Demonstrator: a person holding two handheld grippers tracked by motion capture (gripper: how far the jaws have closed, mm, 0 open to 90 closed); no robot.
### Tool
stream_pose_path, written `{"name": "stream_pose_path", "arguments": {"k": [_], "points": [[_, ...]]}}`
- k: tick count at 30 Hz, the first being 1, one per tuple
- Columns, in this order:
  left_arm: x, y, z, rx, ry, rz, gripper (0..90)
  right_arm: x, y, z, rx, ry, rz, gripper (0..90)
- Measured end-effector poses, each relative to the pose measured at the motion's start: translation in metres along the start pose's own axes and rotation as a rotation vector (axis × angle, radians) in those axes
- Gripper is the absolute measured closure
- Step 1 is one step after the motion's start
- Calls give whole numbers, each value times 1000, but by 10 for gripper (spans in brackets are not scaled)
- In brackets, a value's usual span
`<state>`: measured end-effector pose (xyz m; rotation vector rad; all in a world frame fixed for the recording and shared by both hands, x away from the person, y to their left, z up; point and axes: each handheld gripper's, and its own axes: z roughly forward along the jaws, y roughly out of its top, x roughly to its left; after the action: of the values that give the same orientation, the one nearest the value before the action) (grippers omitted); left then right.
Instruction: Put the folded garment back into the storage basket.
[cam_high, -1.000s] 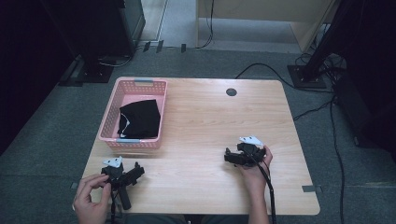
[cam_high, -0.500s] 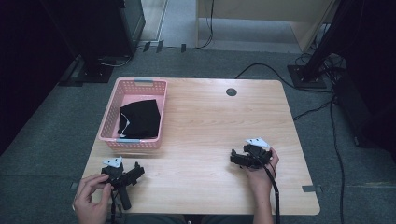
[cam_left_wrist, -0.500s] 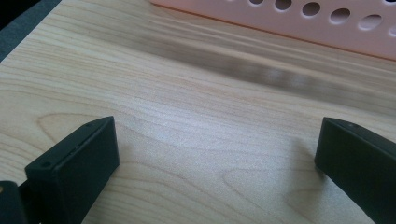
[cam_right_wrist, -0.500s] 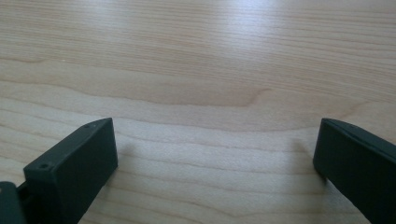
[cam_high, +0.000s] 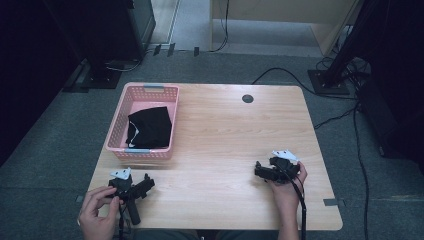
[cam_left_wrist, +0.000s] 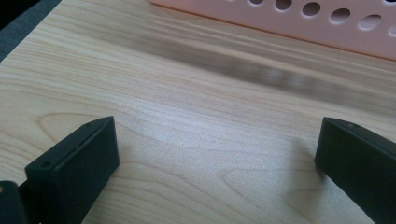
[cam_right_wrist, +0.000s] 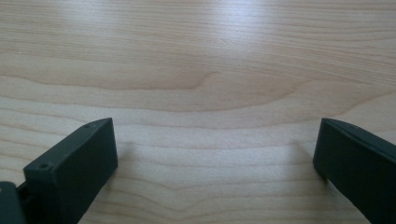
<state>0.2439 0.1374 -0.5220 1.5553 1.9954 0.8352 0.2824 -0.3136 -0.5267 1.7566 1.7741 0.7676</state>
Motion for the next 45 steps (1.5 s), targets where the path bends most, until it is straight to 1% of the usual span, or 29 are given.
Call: {"name": "stream_pose_path", "arguments": {"k": [12,20,45], "points": [[0,0,0,1,0,0,0,-19,-5,-6,-1,-27,23,0],[0,0,0,1,0,1,0,-27,-7,-8,-2,-39,37,0],[0,0,0,1,0,0,0,-42,-13,-14,-4,-62,57,0]]}}
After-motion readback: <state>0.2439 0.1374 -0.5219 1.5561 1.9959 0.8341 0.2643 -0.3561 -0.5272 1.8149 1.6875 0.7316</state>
